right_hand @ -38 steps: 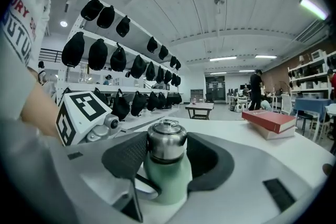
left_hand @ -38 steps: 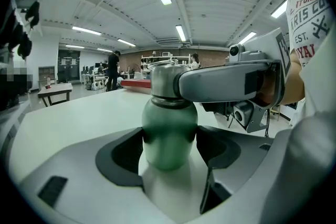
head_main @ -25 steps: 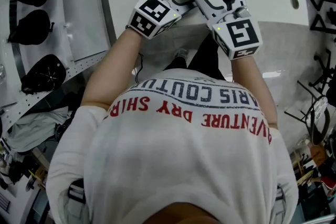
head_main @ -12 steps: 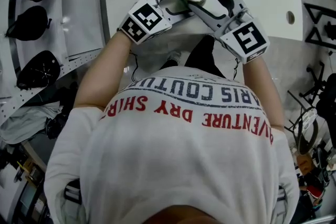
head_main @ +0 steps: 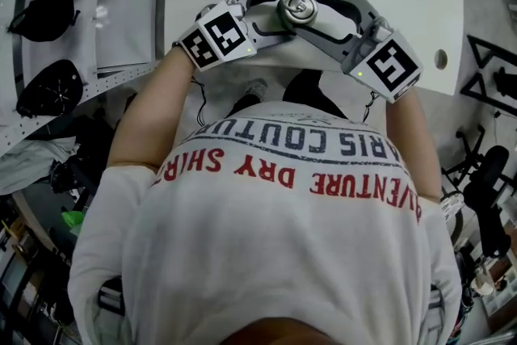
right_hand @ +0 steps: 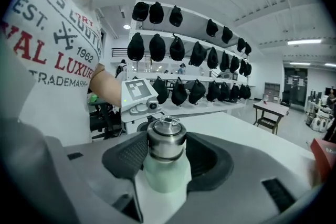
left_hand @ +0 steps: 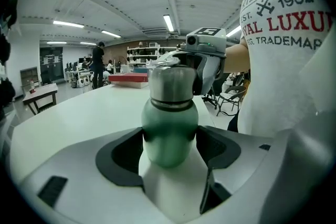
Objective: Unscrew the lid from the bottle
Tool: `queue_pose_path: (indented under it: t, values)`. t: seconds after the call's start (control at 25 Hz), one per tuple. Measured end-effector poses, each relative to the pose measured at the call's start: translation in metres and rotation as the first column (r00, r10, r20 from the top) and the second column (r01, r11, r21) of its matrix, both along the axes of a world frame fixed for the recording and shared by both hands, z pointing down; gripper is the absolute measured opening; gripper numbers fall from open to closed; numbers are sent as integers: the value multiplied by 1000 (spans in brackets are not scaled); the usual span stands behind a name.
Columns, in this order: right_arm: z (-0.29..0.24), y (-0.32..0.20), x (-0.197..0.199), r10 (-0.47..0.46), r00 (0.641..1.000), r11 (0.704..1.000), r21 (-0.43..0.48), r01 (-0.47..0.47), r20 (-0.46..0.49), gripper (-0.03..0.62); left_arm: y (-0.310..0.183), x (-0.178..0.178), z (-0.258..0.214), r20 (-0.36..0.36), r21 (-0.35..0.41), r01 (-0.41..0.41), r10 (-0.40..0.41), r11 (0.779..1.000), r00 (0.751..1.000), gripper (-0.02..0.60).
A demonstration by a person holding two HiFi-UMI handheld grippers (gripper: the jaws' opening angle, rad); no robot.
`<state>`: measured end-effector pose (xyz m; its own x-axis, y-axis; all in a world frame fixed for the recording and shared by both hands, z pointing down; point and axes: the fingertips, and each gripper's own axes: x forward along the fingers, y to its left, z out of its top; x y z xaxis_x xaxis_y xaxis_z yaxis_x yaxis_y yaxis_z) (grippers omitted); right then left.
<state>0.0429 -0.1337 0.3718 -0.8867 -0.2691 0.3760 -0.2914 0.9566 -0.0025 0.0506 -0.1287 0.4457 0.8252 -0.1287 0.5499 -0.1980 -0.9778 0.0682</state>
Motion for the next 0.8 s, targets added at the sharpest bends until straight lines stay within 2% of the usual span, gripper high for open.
queue_pose_path:
  t: [0.28,0.6,0.8]
  values:
    - [0,1,-3,-170,985,985,-8,170,0,229,0,-2,0,12,-1,-33,33,999,999,334]
    - [0,4,-6,-372,928,928,0,373,-32,229,1,-3,0,27,-6,-43,44,999,999,334]
    - [0,5,-6,-422,905,906,-1,423,-43,229,1,-3,1,49,-10,-58,59,998,997,334]
